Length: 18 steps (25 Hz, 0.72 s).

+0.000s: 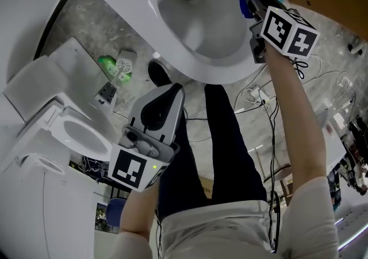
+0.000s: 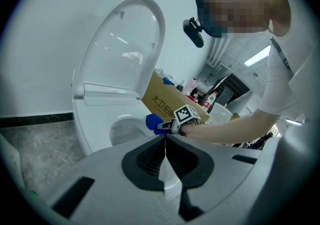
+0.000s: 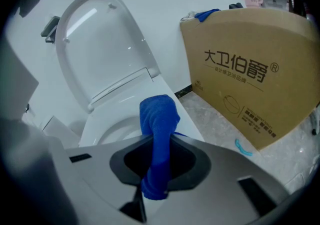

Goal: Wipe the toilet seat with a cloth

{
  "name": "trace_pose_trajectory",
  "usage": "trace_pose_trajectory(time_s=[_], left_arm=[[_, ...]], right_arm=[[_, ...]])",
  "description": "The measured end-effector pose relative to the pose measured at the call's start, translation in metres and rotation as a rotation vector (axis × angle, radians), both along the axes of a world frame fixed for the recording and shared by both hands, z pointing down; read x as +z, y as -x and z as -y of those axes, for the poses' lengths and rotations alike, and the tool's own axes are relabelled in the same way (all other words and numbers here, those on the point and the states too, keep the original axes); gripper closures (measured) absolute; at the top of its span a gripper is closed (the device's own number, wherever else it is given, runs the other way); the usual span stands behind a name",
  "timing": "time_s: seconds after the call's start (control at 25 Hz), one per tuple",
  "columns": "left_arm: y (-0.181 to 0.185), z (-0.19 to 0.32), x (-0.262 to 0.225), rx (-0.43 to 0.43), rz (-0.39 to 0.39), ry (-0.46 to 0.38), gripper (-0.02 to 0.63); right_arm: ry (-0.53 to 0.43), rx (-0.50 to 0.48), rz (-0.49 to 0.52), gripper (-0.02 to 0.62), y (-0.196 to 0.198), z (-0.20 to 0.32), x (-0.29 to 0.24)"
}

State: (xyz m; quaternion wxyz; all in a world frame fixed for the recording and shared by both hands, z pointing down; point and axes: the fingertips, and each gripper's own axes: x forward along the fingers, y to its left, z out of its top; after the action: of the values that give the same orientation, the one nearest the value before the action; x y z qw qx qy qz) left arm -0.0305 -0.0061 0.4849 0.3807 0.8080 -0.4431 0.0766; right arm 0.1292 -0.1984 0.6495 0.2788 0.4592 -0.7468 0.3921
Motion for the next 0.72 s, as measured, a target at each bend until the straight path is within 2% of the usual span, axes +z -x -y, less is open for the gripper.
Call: trace_pose_trajectory(time_s=[0.72], left_arm=[[0.017, 0.001, 0.004, 0.002, 0.009, -0.004, 0.597]], right_arm=[[0.006, 0.046, 0.031, 0.541, 0.034, 0.020, 0.004]])
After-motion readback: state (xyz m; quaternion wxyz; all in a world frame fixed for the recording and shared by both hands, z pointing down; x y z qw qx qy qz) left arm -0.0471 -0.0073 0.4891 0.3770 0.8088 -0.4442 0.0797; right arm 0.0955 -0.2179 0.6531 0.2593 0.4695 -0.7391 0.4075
